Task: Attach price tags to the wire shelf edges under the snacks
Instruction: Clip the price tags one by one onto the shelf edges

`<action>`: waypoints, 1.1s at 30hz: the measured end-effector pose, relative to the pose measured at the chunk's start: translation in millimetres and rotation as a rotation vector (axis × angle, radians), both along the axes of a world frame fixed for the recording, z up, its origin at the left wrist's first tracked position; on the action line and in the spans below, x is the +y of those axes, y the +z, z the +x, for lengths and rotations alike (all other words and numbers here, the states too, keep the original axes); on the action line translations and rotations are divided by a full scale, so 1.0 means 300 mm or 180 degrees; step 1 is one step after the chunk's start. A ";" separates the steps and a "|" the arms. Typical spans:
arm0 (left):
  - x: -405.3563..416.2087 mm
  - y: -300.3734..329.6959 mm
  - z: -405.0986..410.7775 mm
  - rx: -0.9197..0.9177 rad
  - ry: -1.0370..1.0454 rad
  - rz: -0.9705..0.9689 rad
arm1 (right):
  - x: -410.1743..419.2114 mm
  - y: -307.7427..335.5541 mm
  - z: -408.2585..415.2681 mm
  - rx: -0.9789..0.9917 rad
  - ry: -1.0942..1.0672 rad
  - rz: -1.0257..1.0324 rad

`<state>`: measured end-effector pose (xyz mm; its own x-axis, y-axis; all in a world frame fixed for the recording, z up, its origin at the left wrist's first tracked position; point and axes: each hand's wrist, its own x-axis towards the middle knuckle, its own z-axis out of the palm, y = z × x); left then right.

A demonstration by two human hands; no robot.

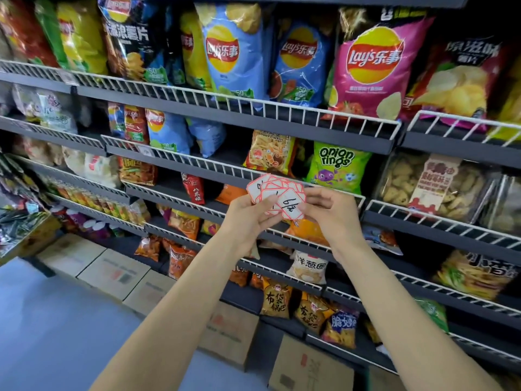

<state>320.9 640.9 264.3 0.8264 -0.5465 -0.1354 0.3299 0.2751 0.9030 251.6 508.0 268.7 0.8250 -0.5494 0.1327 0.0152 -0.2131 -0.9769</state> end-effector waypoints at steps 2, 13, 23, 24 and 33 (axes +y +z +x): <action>-0.015 -0.014 0.018 -0.0094 0.0046 0.0155 | -0.005 -0.014 0.013 0.0059 -0.0028 0.0092; 0.006 -0.017 0.159 -0.1023 0.0013 0.0661 | 0.058 -0.049 0.175 0.0262 -0.0387 0.0605; 0.034 -0.050 0.283 -0.0891 0.0114 0.0862 | 0.107 -0.038 0.255 0.0466 -0.0040 0.0844; 0.030 -0.057 0.290 -0.0799 0.0130 0.0858 | 0.104 -0.041 0.258 0.0469 -0.0049 0.0830; -0.058 -0.097 0.408 -0.1128 0.0073 0.1616 | -0.025 -0.066 0.263 0.0637 -0.0753 -0.0382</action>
<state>443.5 623.6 235.1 0.8796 -0.4674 -0.0891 -0.0149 -0.2142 0.9767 330.5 500.6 248.8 0.6925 -0.7192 0.0564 -0.2380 -0.3016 -0.9233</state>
